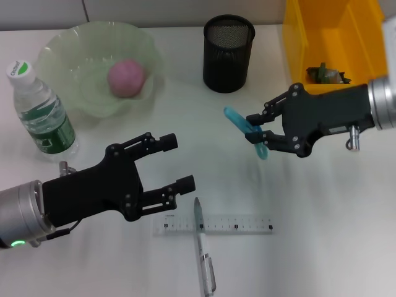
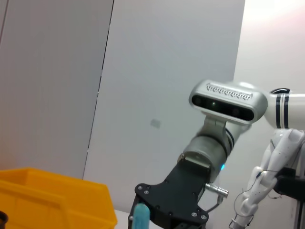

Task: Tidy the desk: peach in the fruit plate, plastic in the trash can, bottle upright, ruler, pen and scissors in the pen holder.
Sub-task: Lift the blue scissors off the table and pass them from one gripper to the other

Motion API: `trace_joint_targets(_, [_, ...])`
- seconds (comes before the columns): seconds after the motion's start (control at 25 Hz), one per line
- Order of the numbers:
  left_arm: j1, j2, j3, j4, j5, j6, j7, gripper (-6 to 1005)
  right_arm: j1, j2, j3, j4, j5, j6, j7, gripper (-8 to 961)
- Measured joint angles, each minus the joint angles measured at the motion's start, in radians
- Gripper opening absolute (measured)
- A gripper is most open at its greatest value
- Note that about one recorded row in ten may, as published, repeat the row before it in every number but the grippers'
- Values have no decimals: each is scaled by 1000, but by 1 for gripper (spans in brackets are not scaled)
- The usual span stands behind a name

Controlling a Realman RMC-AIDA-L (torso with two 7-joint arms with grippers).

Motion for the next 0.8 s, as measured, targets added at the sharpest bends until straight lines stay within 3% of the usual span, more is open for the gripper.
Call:
trace_joint_targets(0.32, [-4, 1, 3, -10, 0, 15, -8, 778, -20, -1, 124, 230, 142, -12, -110, 219])
trace_joint_targets(0.8, [1, 0, 1, -21, -51, 20, -8, 763, -105, 1, 128, 416, 466, -59, -206, 219])
